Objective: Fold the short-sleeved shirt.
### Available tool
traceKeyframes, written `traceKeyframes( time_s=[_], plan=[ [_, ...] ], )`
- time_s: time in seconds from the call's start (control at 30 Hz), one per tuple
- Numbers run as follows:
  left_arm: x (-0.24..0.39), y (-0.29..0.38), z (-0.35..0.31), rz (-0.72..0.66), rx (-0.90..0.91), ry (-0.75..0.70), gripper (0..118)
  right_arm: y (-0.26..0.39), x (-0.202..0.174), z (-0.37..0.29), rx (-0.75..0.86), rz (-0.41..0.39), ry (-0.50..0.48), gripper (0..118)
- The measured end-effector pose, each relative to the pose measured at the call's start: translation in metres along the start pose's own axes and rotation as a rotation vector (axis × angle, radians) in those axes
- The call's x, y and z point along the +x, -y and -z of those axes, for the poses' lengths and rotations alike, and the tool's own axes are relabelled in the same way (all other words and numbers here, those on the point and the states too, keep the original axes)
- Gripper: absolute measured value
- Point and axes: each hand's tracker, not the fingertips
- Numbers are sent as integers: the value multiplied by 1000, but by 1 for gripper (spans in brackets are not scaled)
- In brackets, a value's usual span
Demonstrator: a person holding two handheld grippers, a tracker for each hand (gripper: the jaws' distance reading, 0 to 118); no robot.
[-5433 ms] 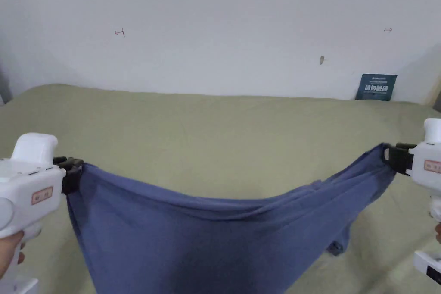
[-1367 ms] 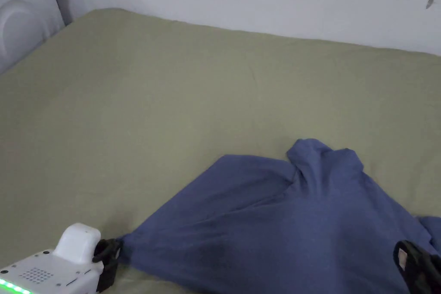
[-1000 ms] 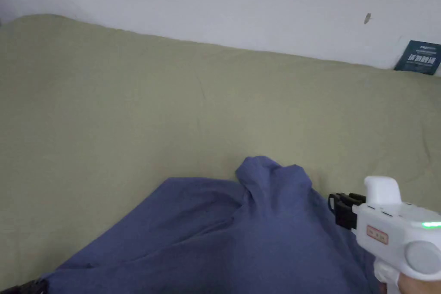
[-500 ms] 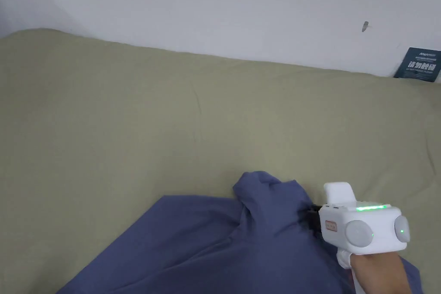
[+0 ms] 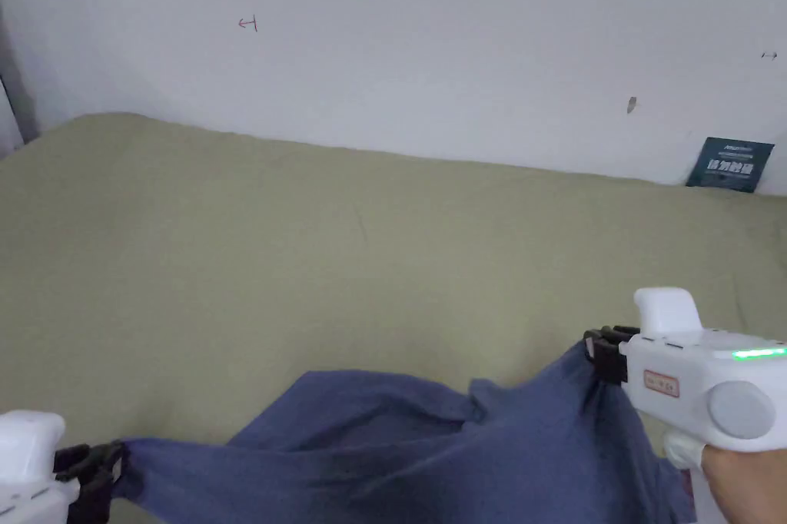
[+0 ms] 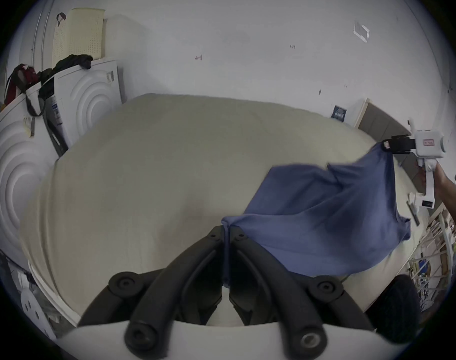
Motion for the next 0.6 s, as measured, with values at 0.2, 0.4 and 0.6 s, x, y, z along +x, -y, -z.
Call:
traceKeyframes(
  time_s=[0.2, 0.4, 0.6],
  plan=[
    [15, -108, -28, 24, 182, 25, 1, -88, 13, -100, 205, 8, 2, 4],
    [32, -226, -54, 84, 329, 15, 1, -180, 34, -174, 388, 30, 63, 4],
    [49, -321, -71, 115, 409, -37, 1, -260, 54, -208, 528, 52, 94, 4]
  ],
)
